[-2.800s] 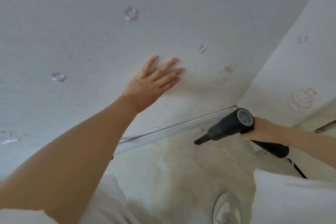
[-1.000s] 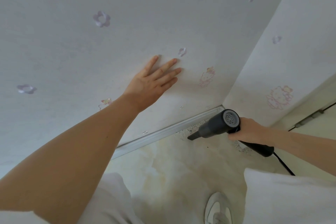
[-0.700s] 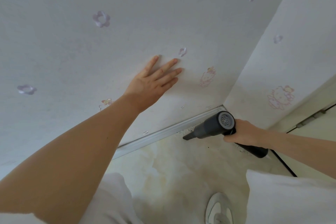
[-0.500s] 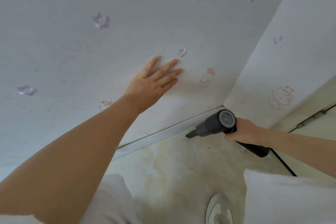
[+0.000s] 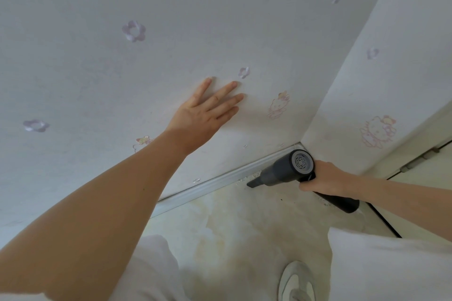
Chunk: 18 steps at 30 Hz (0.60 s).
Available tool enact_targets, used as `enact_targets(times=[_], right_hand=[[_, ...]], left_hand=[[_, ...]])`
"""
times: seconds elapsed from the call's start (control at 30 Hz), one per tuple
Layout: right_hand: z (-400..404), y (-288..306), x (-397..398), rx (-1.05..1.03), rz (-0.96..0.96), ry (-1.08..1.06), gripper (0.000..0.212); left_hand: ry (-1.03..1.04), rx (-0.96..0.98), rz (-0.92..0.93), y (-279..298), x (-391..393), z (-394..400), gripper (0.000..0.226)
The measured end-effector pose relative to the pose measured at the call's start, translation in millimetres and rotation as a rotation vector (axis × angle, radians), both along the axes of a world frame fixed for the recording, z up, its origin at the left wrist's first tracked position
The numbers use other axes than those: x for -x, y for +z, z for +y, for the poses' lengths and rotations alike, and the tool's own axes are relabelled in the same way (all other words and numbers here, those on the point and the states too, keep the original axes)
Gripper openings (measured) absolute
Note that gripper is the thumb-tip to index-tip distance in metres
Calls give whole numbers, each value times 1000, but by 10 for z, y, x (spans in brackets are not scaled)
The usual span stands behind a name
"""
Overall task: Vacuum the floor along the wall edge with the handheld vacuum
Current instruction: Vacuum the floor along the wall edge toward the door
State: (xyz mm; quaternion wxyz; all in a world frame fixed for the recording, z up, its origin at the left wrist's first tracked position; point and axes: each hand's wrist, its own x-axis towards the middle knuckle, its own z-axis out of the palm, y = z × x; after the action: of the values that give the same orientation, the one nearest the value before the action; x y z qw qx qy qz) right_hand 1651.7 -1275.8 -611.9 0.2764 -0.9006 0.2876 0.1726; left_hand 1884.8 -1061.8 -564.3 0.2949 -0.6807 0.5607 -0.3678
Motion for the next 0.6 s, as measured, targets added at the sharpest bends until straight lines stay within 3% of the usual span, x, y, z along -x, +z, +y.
enact_targets(times=[0.6], right_hand=[[46,-77,-81,-15,6,59,16]], left_hand=[[7,-48,-35,40,50,-118,56]])
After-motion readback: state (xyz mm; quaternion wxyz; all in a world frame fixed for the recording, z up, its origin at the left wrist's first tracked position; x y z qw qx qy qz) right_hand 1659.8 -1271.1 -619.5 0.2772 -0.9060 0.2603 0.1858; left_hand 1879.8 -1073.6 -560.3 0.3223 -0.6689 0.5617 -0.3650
